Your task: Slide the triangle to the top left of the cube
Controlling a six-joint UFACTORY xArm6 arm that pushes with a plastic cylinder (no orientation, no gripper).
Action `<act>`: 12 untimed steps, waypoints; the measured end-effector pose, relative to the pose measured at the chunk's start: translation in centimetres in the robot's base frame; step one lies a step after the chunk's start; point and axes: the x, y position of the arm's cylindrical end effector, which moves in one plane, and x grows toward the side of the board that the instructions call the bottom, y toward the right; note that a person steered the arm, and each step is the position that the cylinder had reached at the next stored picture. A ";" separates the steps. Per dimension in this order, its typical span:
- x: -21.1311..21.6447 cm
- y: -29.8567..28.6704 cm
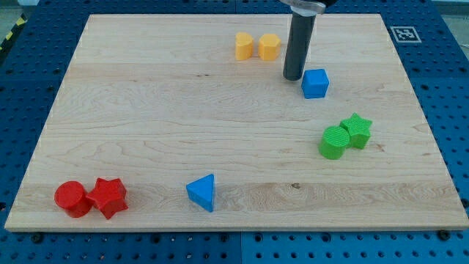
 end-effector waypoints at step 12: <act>23.7 -20.8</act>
